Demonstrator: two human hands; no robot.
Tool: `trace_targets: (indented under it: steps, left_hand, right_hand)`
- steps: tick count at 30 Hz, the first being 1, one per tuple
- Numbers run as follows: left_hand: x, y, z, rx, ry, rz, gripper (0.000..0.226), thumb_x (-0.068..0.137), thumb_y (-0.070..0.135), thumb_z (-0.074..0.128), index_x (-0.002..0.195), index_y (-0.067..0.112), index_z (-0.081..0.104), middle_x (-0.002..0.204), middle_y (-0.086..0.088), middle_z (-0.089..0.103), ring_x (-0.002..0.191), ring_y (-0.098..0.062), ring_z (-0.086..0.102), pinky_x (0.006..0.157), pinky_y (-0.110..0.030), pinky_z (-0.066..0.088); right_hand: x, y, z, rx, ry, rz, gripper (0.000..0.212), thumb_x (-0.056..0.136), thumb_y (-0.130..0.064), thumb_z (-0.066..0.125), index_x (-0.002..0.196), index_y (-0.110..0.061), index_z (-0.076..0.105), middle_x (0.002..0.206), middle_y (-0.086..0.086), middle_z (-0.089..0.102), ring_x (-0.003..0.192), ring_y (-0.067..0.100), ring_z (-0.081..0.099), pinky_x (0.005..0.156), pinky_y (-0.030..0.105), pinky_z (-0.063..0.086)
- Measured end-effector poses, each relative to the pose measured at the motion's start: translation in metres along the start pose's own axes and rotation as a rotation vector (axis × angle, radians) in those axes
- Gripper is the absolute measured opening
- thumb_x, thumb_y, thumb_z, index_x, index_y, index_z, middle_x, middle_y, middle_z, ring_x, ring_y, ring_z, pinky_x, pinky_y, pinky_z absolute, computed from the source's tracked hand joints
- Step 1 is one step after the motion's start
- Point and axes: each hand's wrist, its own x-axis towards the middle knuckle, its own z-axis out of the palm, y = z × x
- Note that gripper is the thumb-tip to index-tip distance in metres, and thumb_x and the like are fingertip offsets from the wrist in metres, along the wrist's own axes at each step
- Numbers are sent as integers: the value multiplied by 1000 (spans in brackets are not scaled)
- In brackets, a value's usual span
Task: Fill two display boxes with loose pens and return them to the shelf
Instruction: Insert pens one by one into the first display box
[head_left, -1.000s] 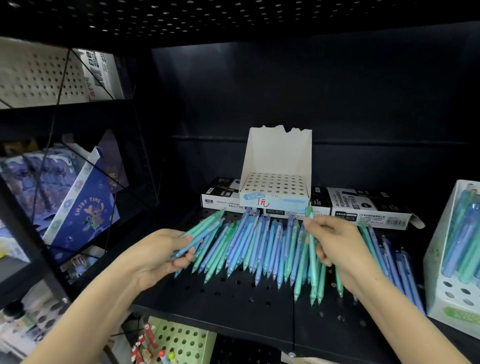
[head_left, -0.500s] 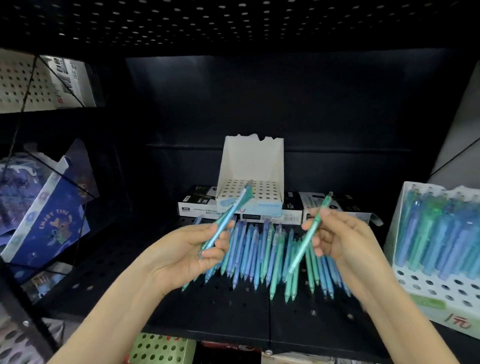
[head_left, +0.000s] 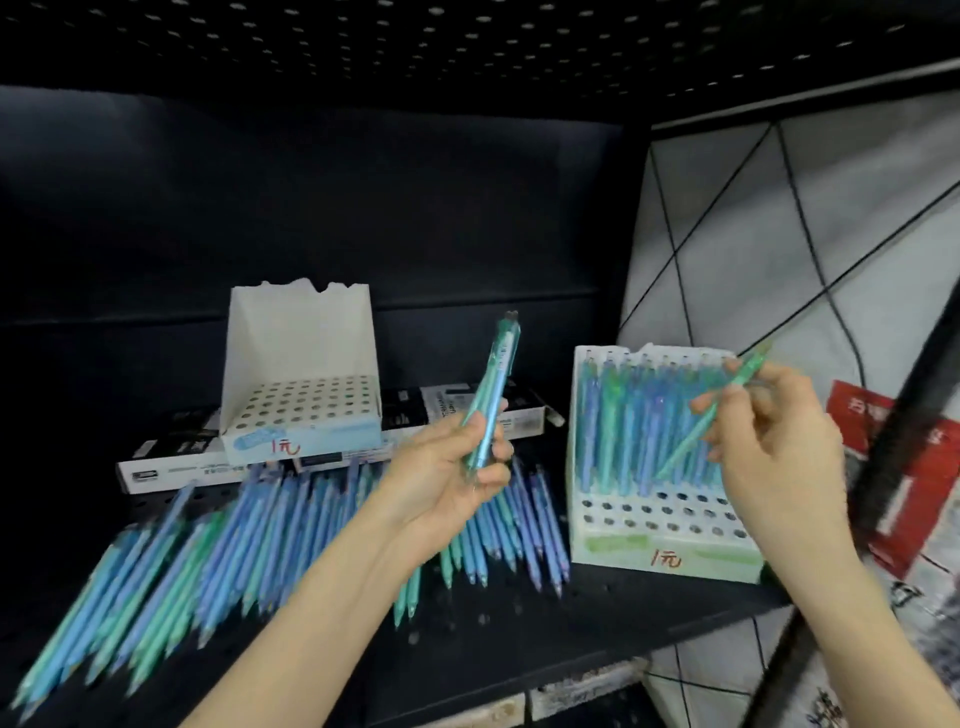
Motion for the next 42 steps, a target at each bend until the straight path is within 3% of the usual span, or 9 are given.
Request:
trace_targets:
  steps: [2,7,14,19,24,28,31,36,42]
  left_hand:
    - [8,-10,8,31,-19,-24,17,92,5,47,102,0,59,72,-6,50,58,-12,48,40,-16,37]
    - [16,-25,13,61,-42,-72,24,91,5,48,114,2,56,75,-7,50,60,-12,48,41,-16,39]
    - [18,-30,4,121,-34,-26,26,93,6,46,116,5,59,76,-6,47,62,-12,46,41,-16,39]
    - [15,-32,2,203,-52,23,22,94,6,46,108,9,63,74,-5,48,61,-11,47,43,-17,39]
    - [15,-32,0,273,-63,39,23,92,8,48,110,11,62,73,-4,51,61,-10,48,44,-17,39]
    - [14,-34,1,356,-94,55,24,94,9,46,115,8,58,73,-2,51,58,-8,49,44,-17,38]
    - [11,-34,3,418,-150,73,23,95,11,46,115,6,57,71,1,52,57,-7,47,45,-16,37]
    - [5,-34,6,472,-304,93,19,93,20,50,104,6,57,72,0,52,56,-8,46,46,-17,35]
    - [4,-36,7,569,-167,145,18,97,12,42,103,10,59,71,0,56,53,-9,47,44,-17,35]
  right_hand:
    - [2,6,-3,-92,-22,-25,25,95,-21,42,116,-9,49,89,-8,66,69,11,61,65,42,51]
    - [4,11,-5,-185,-86,-78,24,96,-20,42,116,-9,50,90,-7,65,49,-1,50,44,13,32]
    - [5,20,1,-256,-209,-24,33,94,-24,47,125,-12,43,93,-5,66,63,5,55,53,16,37]
    - [6,17,2,-311,-121,-47,20,90,-20,56,108,-12,53,81,-8,57,68,3,53,55,11,33]
    - [6,24,11,-343,-181,15,20,87,-20,59,103,-8,60,82,-2,61,68,10,55,58,24,41]
    - [-2,15,10,-464,12,-90,32,84,-30,63,111,-11,61,86,-3,61,63,11,52,53,23,36]
    - [-11,-9,17,-302,48,-195,34,82,-41,58,104,-15,65,76,-8,59,58,7,51,52,16,38]
    - [-14,-26,41,137,-258,108,16,86,-35,60,82,-21,65,67,-4,63,53,6,54,50,24,44]
    - [-8,-29,16,490,-121,153,11,85,-20,63,80,-10,66,64,5,64,52,11,57,45,18,46]
